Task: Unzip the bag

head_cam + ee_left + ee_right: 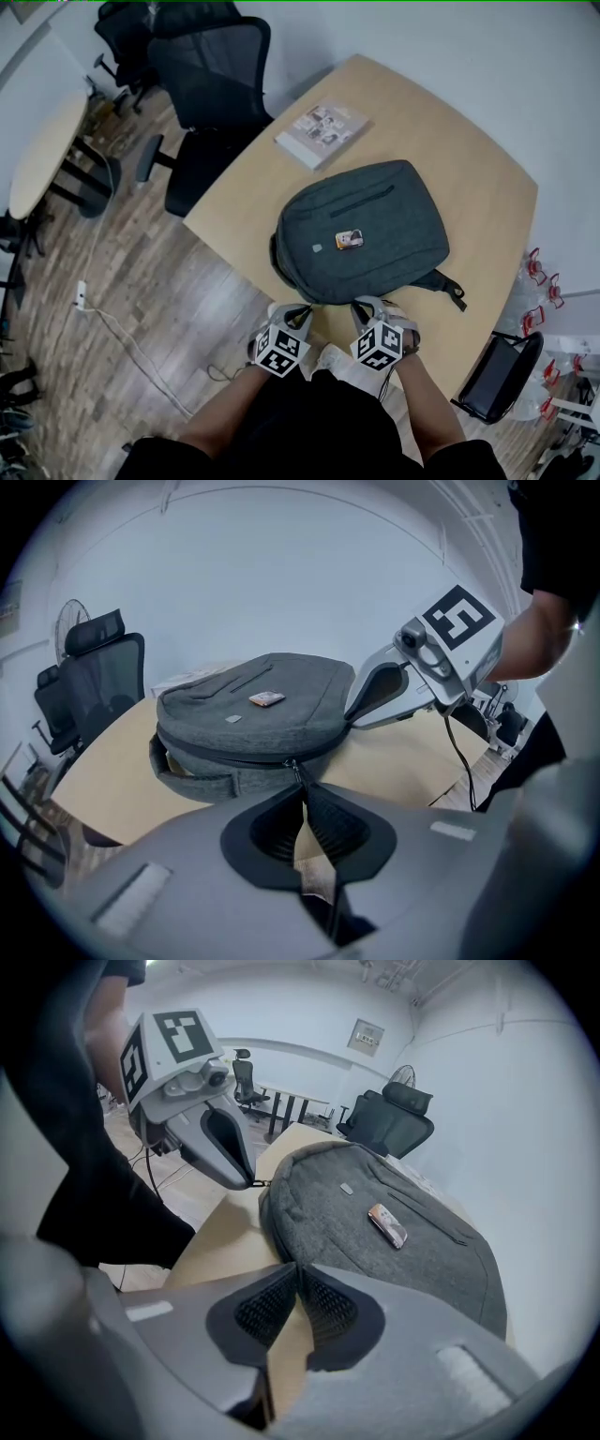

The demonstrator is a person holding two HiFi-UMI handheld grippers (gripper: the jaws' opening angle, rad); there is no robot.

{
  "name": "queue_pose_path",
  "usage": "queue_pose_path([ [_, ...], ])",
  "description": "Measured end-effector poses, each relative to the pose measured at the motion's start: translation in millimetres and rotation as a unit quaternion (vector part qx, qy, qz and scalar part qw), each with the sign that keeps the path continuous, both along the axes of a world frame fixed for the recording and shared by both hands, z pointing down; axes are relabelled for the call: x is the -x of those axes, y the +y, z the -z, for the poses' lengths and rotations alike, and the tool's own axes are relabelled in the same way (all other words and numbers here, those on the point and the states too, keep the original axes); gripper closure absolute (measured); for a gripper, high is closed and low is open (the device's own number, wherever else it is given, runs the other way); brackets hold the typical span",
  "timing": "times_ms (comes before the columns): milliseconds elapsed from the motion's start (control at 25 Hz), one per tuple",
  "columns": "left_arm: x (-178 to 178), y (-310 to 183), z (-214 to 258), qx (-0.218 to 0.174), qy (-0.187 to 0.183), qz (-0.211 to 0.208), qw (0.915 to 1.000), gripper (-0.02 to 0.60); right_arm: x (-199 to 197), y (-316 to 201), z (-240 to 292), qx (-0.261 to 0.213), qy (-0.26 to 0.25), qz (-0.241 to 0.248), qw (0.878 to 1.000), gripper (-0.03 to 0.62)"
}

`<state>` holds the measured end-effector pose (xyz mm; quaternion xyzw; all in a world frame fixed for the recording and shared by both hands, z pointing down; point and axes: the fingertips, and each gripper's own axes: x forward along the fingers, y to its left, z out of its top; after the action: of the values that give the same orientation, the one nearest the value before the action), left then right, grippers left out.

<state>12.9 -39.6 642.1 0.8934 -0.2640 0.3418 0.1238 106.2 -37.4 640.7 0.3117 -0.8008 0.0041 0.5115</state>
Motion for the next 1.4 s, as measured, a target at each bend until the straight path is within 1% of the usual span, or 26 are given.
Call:
queue_pose_path([
  [80, 2, 5, -1, 0.003, 0.001, 0.0, 1.0, 0.546, 14, 2, 0, -0.002, -0.004, 0.006, 1.0, 0.569],
  [200, -7, 19, -3, 0.004, 0.001, -0.014, 0.9999, 0.549, 39, 6, -2, -0.006, -0.01, 0.025, 1.0, 0.569],
  [320, -7, 23, -7, 0.011, 0.009, 0.004, 0.9999, 0.552, 55, 10, -3, -0.011, -0.012, 0.046, 0.999, 0.568],
  [440, 0, 20, -7, 0.01, 0.013, 0.016, 0.9997, 0.555, 54, 13, 1, -0.03, -0.002, 0.077, 0.997, 0.557],
  [480, 1, 20, -7, 0.007, 0.013, 0.016, 0.9998, 0.555, 51, 15, 4, -0.037, 0.002, 0.087, 0.996, 0.547],
  [560, 2, 19, -6, 0.003, 0.012, 0.015, 0.9998, 0.555, 39, 19, 7, -0.043, 0.01, 0.102, 0.994, 0.46],
  [680, 4, 16, -4, -0.002, 0.012, 0.02, 0.9997, 0.555, 12, 17, 8, -0.04, 0.029, 0.105, 0.993, 0.427],
  [720, 6, 14, -3, -0.001, 0.014, 0.025, 0.9996, 0.555, 2, 14, 8, -0.04, 0.038, 0.103, 0.993, 0.425],
  [840, 18, 7, -4, 0.002, 0.015, 0.052, 0.9985, 0.555, -28, 5, 9, -0.05, 0.074, 0.097, 0.991, 0.411],
  [1000, 46, -13, -4, -0.003, 0.016, 0.096, 0.9953, 0.555, -60, -4, 7, -0.052, 0.118, 0.089, 0.988, 0.39],
  [1120, 71, -30, -4, -0.005, 0.015, 0.129, 0.9916, 0.555, -67, -6, 7, -0.06, 0.127, 0.082, 0.987, 0.392],
  [1200, 79, -37, -4, -0.007, 0.013, 0.136, 0.9905, 0.554, -62, -8, 10, -0.076, 0.127, 0.081, 0.986, 0.44],
  [1240, 79, -38, -4, -0.008, 0.012, 0.137, 0.9904, 0.554, -60, -10, 11, -0.081, 0.13, 0.079, 0.985, 0.477],
  [1280, 78, -38, -5, -0.007, 0.012, 0.137, 0.9905, 0.555, -59, -11, 11, -0.082, 0.132, 0.076, 0.985, 0.494],
  [1400, 67, -33, -6, -0.004, 0.011, 0.134, 0.9909, 0.554, -59, -12, 9, -0.076, 0.137, 0.071, 0.985, 0.511],
])
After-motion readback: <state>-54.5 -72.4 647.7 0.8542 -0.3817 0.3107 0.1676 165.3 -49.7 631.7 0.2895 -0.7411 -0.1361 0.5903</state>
